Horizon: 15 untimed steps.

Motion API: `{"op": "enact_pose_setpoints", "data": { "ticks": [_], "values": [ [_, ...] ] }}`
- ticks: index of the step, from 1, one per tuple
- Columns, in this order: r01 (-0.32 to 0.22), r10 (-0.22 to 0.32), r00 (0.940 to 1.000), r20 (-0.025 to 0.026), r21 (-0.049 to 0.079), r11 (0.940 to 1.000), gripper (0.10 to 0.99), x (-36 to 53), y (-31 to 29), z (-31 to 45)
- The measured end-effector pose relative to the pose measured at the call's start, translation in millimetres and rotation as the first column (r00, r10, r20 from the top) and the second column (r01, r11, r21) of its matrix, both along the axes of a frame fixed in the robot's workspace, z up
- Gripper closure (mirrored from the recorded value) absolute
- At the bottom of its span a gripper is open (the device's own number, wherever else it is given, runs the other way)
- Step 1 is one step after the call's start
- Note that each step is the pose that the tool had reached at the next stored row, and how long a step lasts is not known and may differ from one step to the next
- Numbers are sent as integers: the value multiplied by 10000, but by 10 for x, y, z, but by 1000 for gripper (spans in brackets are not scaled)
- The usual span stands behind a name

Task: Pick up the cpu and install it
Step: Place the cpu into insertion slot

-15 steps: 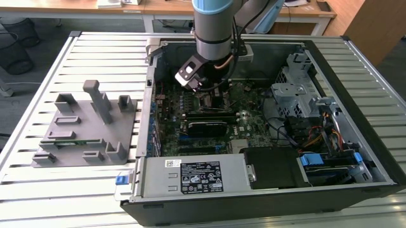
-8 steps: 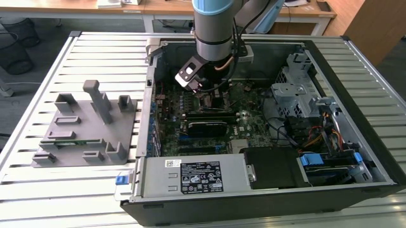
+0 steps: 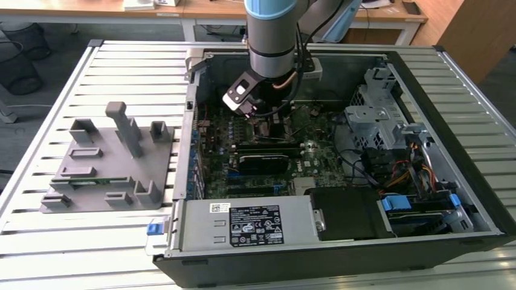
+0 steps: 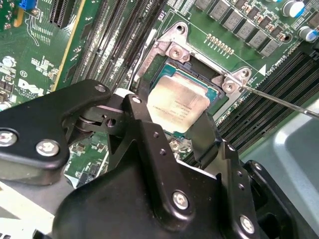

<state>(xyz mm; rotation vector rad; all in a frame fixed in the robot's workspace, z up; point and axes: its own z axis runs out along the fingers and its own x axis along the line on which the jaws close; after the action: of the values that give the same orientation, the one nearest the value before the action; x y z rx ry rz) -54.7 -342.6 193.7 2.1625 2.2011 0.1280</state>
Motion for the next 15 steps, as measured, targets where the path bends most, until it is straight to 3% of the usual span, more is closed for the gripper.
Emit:
{"op": "enact_pose_setpoints", "data": {
  "ticks": [11,12,15],
  "values": [
    [60,-60,10000,-2,-3,10000,498,-1,40,0],
    [76,-76,10000,-2,-2,10000,561,0,41,0],
    [106,-106,9999,0,0,9999,561,0,43,-2]
  ]
}}
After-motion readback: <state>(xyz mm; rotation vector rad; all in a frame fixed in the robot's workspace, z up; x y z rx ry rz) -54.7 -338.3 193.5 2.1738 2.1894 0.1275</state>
